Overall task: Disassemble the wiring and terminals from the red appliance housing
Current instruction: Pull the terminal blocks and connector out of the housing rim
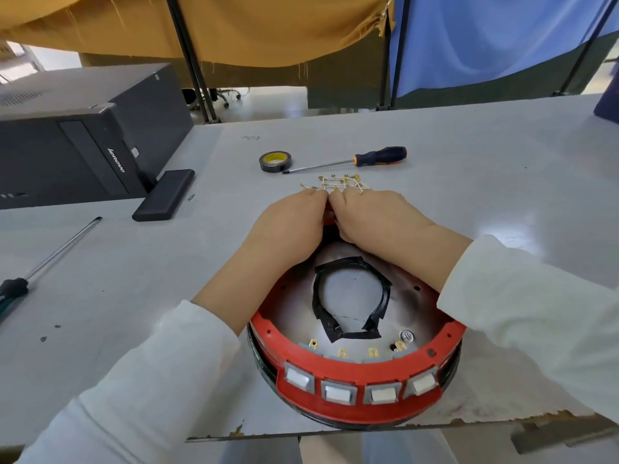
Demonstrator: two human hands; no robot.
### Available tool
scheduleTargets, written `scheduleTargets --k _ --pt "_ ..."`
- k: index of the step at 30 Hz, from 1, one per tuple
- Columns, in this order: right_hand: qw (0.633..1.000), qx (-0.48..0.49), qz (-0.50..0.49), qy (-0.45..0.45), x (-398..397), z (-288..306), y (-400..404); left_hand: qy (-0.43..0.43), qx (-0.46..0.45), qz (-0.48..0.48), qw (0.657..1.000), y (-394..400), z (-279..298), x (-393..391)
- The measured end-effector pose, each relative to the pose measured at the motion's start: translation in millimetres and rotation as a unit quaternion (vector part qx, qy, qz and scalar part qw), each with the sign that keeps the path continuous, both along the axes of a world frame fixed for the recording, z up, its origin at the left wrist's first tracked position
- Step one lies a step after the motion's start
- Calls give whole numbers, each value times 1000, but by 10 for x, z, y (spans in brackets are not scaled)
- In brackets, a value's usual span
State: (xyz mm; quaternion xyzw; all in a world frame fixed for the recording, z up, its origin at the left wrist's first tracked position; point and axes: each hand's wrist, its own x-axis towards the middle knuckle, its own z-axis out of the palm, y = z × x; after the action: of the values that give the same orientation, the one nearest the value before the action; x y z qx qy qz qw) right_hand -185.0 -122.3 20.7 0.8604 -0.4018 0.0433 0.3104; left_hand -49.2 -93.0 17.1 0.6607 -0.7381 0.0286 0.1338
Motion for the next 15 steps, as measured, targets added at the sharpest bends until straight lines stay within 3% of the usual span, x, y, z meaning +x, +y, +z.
scheduleTargets --k 3,5,8,15 --pt "998 47 27 -22 -9 -119 -71 15 -1 4 1000 -12 -3 6" --pt "999 4 36 -34 -29 -107 -88 21 -6 6 1000 -13 -6 5" --pt "996 70 56 -26 -31 -152 -124 17 -20 11 1000 -9 -9 13" --pt "992 87 78 -44 -95 -122 -132 30 -20 9 999 -33 -32 29"
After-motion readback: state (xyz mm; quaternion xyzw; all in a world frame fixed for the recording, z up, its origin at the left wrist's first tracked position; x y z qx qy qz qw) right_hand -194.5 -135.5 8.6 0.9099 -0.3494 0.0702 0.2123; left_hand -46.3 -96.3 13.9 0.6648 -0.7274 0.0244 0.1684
